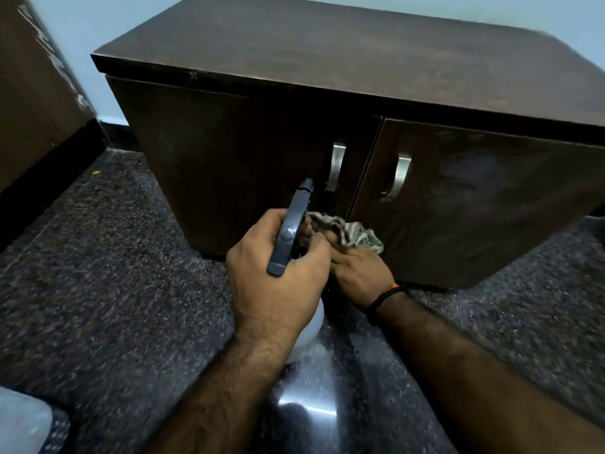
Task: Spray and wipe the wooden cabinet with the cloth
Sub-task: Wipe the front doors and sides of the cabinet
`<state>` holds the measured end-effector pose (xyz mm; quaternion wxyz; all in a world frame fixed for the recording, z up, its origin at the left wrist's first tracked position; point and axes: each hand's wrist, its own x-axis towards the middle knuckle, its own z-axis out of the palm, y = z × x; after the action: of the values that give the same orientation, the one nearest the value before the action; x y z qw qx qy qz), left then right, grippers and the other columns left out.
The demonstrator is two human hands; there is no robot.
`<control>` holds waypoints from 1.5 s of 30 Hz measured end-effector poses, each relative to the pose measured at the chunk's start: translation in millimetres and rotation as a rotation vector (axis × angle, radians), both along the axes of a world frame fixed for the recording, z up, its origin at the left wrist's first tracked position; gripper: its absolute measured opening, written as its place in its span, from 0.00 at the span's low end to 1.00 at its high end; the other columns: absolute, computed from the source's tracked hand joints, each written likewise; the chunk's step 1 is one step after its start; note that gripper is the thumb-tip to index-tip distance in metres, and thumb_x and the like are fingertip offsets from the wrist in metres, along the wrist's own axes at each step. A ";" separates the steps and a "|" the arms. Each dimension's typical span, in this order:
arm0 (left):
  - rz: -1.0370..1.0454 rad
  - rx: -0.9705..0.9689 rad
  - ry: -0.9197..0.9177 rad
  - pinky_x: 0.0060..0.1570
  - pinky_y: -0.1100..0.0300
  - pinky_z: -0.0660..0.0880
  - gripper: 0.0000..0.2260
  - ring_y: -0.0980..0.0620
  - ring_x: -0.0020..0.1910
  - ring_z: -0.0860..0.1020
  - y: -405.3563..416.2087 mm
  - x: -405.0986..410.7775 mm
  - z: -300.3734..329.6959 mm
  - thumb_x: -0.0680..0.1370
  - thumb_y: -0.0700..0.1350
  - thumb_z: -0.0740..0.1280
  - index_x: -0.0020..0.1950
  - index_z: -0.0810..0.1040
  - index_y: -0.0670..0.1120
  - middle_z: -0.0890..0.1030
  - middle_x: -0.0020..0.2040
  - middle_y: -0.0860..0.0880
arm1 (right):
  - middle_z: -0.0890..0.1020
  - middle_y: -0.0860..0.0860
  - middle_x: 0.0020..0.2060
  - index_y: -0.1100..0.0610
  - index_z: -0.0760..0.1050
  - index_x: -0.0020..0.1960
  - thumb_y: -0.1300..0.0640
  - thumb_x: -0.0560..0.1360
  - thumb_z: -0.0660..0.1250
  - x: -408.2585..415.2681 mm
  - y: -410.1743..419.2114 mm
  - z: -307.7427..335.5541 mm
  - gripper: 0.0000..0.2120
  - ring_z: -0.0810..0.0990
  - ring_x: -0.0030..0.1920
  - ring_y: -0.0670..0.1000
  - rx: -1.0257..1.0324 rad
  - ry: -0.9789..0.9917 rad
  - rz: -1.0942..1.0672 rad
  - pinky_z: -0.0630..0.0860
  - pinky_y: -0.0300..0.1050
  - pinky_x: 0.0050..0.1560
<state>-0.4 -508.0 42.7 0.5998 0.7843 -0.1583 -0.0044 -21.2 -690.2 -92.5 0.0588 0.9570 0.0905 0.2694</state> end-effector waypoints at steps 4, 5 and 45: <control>0.005 0.003 -0.009 0.34 0.44 0.81 0.03 0.45 0.32 0.82 2.1 2.4 -3.1 0.72 0.46 0.73 0.41 0.81 0.49 0.81 0.30 0.47 | 0.83 0.52 0.61 0.59 0.83 0.58 0.59 0.74 0.59 -5.4 -2.7 4.0 0.18 0.80 0.59 0.54 -0.086 0.083 0.005 0.75 0.45 0.48; 0.003 0.002 -0.012 0.34 0.44 0.81 0.03 0.45 0.32 0.82 2.6 2.3 -2.8 0.72 0.47 0.72 0.41 0.81 0.49 0.81 0.30 0.47 | 0.83 0.53 0.62 0.60 0.83 0.58 0.59 0.75 0.59 -4.2 -3.0 9.2 0.18 0.76 0.60 0.53 -0.091 0.069 0.011 0.71 0.46 0.48; -0.011 -0.022 -0.045 0.37 0.49 0.81 0.06 0.48 0.31 0.83 -9.7 -9.0 18.1 0.71 0.52 0.71 0.42 0.80 0.51 0.82 0.30 0.49 | 0.65 0.54 0.78 0.65 0.74 0.70 0.63 0.85 0.57 -0.4 2.4 134.2 0.16 0.59 0.79 0.61 -0.192 -0.151 -0.108 0.64 0.55 0.76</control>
<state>-9.4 -517.7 60.8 0.6045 0.7768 -0.1760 0.0115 -21.6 -687.7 41.7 0.1714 0.9273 0.0595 0.3273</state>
